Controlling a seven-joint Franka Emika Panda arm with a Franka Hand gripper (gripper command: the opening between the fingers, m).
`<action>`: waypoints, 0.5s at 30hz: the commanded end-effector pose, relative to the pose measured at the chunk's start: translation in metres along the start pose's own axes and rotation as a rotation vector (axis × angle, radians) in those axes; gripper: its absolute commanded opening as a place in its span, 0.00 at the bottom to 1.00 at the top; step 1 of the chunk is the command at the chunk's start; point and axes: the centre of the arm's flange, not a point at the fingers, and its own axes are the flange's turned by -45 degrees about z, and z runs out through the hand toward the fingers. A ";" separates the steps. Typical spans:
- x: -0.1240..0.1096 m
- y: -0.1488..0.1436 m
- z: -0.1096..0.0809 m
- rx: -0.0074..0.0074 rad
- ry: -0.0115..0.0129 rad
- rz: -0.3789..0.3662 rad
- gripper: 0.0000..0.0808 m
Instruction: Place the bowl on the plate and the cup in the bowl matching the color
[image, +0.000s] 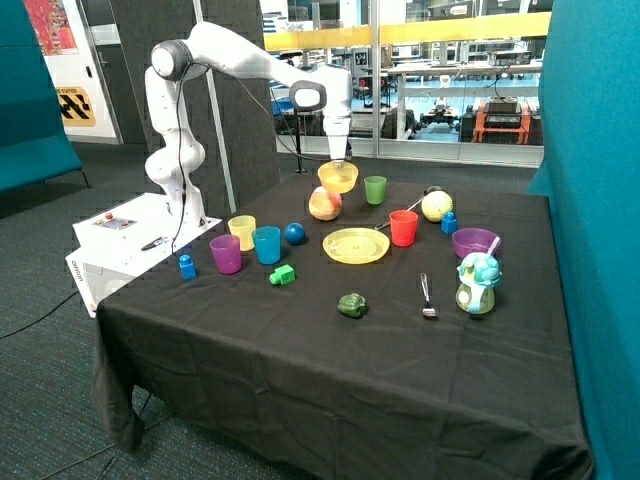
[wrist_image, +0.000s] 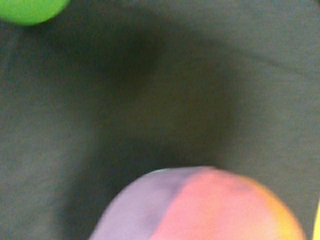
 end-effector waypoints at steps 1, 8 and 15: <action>0.014 0.058 0.011 0.0010 0.0015 0.156 0.00; 0.025 0.086 0.024 0.0010 0.0015 0.209 0.00; 0.038 0.108 0.038 0.0010 0.0014 0.242 0.00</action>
